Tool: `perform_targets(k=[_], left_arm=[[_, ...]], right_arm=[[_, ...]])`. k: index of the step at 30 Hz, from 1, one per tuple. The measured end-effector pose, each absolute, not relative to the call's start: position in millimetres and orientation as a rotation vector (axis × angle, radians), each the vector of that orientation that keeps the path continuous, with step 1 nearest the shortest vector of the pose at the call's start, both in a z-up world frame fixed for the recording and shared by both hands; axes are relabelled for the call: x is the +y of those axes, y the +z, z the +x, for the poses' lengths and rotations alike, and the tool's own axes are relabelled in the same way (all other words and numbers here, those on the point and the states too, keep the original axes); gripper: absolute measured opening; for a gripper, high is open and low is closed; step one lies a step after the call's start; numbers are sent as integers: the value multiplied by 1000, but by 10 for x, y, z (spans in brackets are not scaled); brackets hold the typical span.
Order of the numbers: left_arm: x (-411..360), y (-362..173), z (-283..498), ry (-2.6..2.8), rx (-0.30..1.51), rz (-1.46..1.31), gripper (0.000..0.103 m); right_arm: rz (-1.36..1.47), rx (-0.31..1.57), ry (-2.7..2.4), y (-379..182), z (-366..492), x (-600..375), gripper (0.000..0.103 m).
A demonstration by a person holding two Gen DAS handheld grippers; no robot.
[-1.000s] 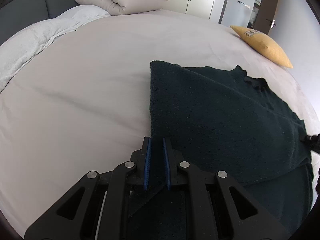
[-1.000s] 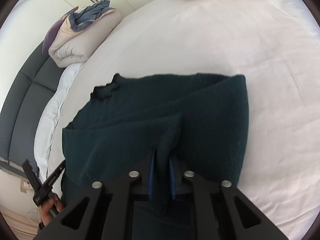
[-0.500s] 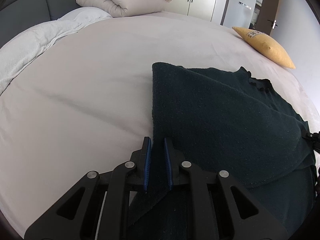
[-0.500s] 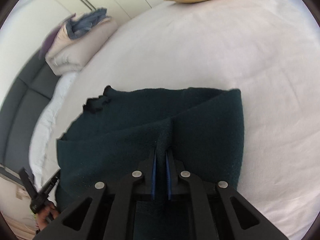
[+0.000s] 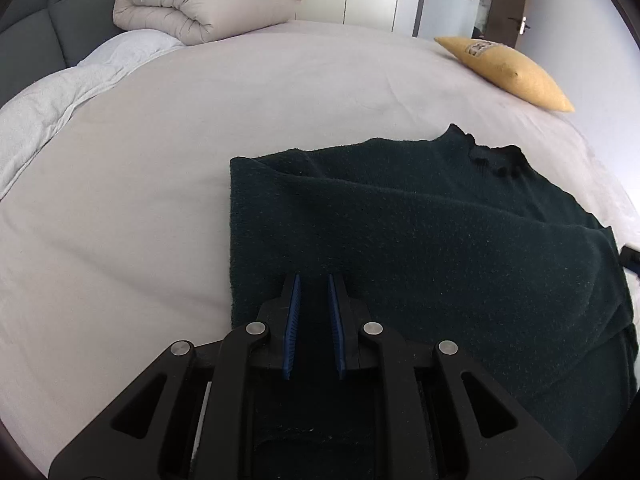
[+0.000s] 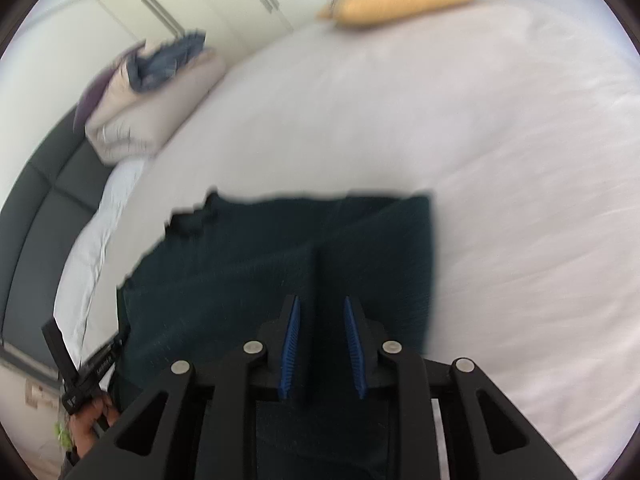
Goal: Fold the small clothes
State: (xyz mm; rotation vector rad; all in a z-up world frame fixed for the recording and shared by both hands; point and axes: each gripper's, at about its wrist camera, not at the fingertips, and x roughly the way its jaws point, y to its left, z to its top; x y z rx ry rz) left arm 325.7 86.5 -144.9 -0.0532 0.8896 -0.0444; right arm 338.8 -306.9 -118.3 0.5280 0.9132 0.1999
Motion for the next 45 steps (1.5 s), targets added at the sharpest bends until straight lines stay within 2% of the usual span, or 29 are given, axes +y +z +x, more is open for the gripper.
perform_targets(k=[3,6,9,15,16,20,23,25,26,27,29,30,34,45], left_arm=[[893,-1441,3235,-43,888,-58,14],[898,-1436,3200,-20,888,-29,14],[1022,-1494,3081,-10,875,-64,14],[1235,-1537,3045,-47,876,-131,14],[1238,-1529,3031,-46,873,-128,14],[1343,-1438,2938,-76,881,-192,15],[1459,-1264,2607,-41,888,-191,16],[1580,-1186,2343,-61,894,-243,17],[1627,-1158,2236,-69,894,-264,18],[1686,-1113,2067,-73,894,-282,24],[1784,-1042,1765,-77,889,-311,57],[1858,-998,1546,-78,884,-333,81],[1978,-959,998,-127,918,-389,83],[2009,-1251,52,-171,1068,-438,83]], right_arm=[[593,856,261,-1043,3310,-3095,29],[540,888,350,-1061,3358,-2849,41],[507,943,375,-1264,3442,-2672,45],[523,927,391,-1376,3410,-2805,42],[507,931,330,-1363,3371,-2874,47],[571,911,192,-1290,3062,-3291,47],[543,839,186,-1089,2603,-3457,57],[523,824,205,-1015,2270,-3480,70],[516,825,218,-1003,2157,-3477,71],[504,829,238,-999,2025,-3461,71],[466,848,257,-999,1749,-3403,72],[445,856,267,-1004,1627,-3363,72],[408,865,310,-1062,1120,-3244,77],[465,901,275,-1267,410,-3317,77]])
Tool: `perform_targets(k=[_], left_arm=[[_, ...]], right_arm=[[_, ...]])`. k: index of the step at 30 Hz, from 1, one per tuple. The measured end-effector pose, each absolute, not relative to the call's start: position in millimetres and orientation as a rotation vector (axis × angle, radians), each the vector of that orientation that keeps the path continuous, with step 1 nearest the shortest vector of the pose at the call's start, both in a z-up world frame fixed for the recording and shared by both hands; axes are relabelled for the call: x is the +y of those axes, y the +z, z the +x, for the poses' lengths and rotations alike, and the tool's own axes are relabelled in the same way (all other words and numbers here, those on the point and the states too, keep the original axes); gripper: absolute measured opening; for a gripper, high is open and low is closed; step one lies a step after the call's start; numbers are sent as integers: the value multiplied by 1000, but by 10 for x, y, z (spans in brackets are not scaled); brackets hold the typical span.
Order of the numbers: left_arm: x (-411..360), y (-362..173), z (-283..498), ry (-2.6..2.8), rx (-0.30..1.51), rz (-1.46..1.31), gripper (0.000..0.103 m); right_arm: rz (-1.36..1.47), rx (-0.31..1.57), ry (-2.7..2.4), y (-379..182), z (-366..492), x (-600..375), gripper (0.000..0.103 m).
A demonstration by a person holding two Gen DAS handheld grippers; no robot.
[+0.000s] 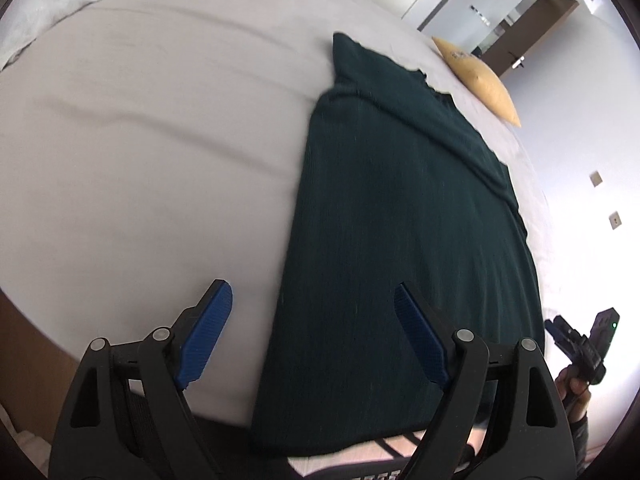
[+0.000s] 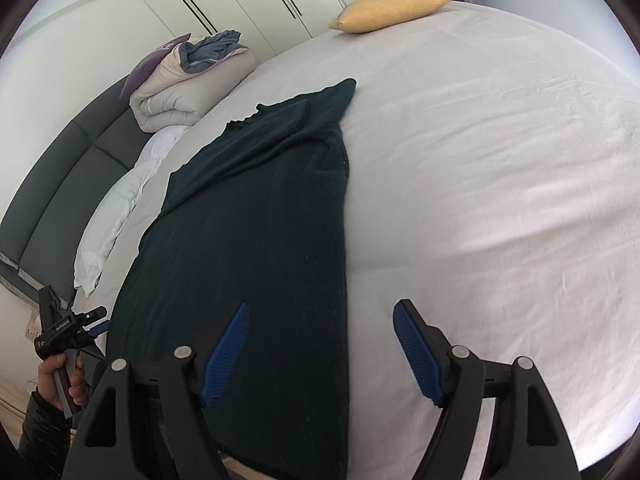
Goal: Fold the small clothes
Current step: 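Open both tools and release the sweater folded into a long strip, then grasp the sweater hem with the left tool while the right tool grasps it too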
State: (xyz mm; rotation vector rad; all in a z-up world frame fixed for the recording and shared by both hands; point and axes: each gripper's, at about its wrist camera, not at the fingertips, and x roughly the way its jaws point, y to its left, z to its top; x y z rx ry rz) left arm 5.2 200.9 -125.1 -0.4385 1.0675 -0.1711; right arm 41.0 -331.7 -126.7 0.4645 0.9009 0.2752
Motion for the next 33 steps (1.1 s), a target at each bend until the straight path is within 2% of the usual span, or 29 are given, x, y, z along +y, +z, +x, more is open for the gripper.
perform_targets(k=[8,11,14,17,19,22,25,32,33], left_arm=[[1885,-1360,-87,-221,1163,-376,82],[1845,-1388,-92,-229,1193,-346,76],[1854,-1400,-86,-228,1210,-333,66],[1944,-1402,-85,-226,1221,-353,51],[2020,-1410,-68,-228,1230,-372,37],[2102,-1414,-48,-241,1240,-401,30],[2127,-1404,-35,-244,1247,-405,30],[2270,-1403,-59,-210,1294,-502,31],[2249,-1399,-69,-214,1303,-488,40]], right_arm=[[479,934,302,-1323,197,-3387,77],[499,951,328,-1346,159,-3399,77],[522,969,350,-1370,110,-3399,77],[559,987,377,-1393,76,-3396,77],[573,998,390,-1408,84,-3394,75],[594,1019,398,-1430,96,-3387,71],[629,1043,422,-1452,100,-3373,66],[653,1071,438,-1470,77,-3343,66],[659,1073,441,-1475,79,-3345,66]])
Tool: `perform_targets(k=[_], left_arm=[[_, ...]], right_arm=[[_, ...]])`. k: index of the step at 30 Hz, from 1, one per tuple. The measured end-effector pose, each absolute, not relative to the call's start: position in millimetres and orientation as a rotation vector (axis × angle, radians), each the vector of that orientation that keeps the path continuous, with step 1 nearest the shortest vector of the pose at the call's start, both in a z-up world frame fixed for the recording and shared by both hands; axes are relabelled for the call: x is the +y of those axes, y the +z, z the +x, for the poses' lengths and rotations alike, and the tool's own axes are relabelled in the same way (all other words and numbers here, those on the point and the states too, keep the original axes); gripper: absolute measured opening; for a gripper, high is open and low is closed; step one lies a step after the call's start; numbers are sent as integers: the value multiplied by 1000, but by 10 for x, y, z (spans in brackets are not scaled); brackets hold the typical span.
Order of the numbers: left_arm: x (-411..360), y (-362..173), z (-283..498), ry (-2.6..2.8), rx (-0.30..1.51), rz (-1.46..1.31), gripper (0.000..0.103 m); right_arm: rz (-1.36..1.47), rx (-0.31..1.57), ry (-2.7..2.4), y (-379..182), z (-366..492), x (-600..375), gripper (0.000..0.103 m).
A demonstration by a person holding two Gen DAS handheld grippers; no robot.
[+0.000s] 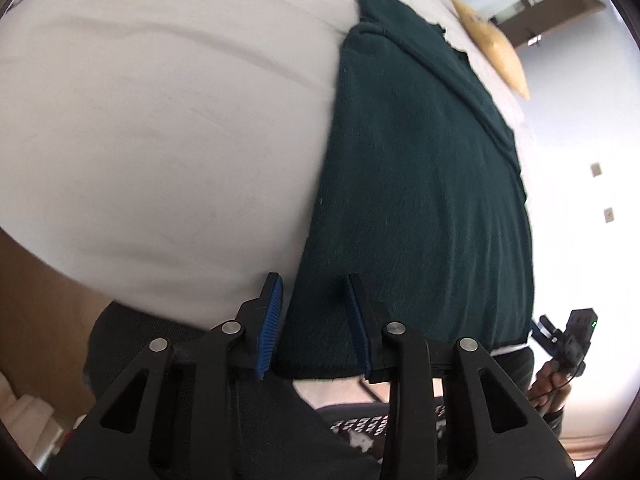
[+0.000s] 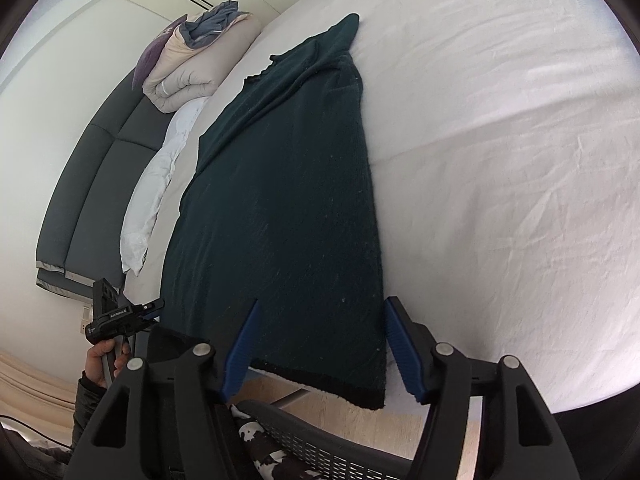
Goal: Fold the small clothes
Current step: 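Grasp the sweater hem with the left tool while the right tool grasps it too, then lift the hem with both tools and fold it toward the collar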
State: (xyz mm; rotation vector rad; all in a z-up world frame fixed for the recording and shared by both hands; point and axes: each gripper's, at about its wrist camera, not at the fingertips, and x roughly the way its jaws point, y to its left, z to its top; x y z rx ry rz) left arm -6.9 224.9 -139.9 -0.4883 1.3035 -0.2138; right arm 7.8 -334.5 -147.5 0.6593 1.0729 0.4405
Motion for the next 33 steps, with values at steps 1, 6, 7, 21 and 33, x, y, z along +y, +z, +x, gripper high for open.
perform_targets(k=[1,6,7,21,33], left_arm=[[2245,-1411,-81,-227,1306,-493,52],[2186,-1431,-101,-222,1300,-489,57],[2172,-1426,-99,-223,1298,-475,55],[2187,-1416,-197,-235,1252,-502,5],[2388,-1247,-273,-312,1133,-705,4]], right_arm=[[665,1075,443,-1485,83,-3348,66],[681,1093,459,-1497,100,-3313,63],[674,1098,465,-1497,103,-3298,60],[671,1124,473,-1535,81,-3236,14],[718,1071,486,-1491,89,-3352,11]])
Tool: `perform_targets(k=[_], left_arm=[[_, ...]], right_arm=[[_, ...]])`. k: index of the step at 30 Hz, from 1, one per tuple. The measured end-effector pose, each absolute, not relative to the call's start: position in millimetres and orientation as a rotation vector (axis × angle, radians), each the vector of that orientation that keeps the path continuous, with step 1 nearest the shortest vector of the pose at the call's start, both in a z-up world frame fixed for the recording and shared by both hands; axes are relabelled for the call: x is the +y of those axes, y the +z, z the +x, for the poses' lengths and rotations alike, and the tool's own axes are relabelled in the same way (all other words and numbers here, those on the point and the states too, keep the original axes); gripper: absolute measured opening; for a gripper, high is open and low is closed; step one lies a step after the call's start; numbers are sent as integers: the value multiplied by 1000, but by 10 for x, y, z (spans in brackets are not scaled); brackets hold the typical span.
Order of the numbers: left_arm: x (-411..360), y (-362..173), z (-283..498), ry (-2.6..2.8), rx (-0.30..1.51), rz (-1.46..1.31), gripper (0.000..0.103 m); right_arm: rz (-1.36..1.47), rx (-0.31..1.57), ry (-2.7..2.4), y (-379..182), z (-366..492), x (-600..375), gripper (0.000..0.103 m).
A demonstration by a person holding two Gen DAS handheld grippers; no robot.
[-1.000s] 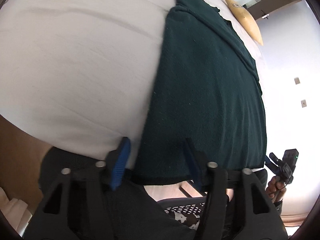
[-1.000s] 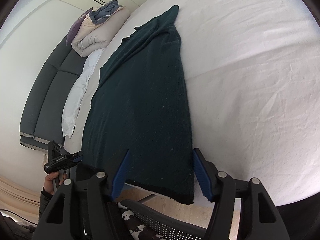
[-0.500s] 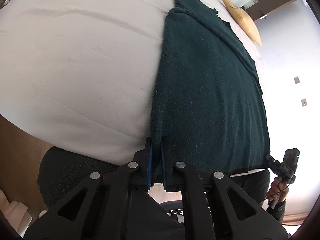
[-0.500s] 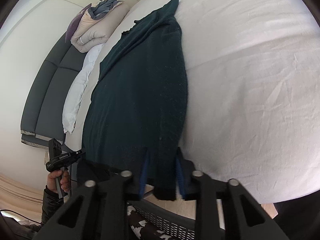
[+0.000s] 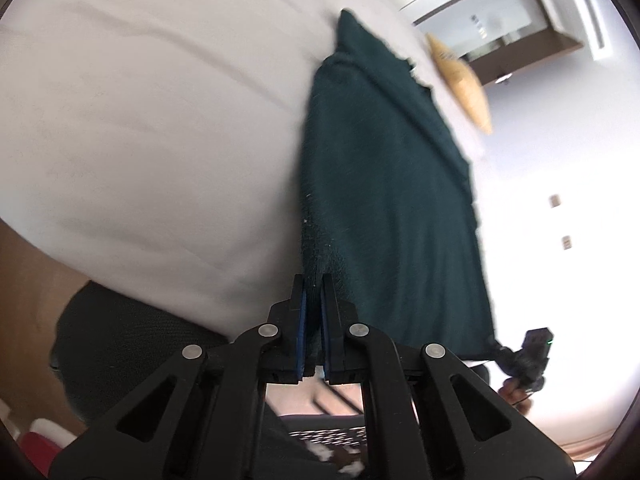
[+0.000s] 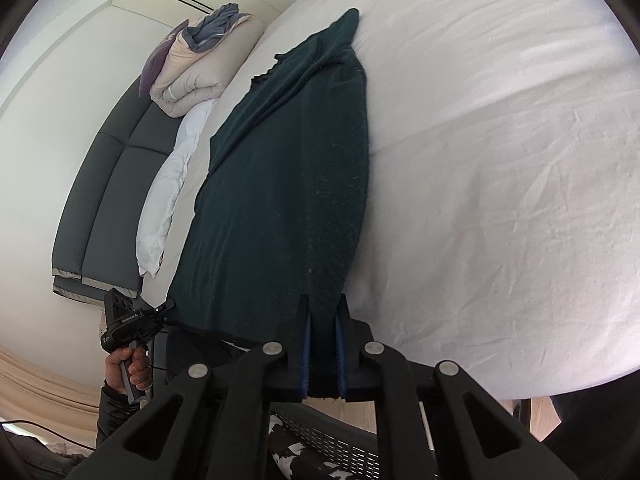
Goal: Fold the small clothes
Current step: 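Lift the hem with both tools and fold it toward the collar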
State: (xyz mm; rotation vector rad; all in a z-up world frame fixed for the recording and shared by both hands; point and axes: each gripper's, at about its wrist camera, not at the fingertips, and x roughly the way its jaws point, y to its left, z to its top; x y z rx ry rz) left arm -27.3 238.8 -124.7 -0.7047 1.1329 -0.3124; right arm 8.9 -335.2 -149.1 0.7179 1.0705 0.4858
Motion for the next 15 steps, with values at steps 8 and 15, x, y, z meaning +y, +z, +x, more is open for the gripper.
perform_targets(k=[8,15], left_arm=[[2468,-850,-40,-383,979,-843,4],[2488,-633,373,-389,897,-890,4]], right_arm=[[697,1027,565,-1233,378,-3226,11],[715,956,579,-939,705,-3291,11]])
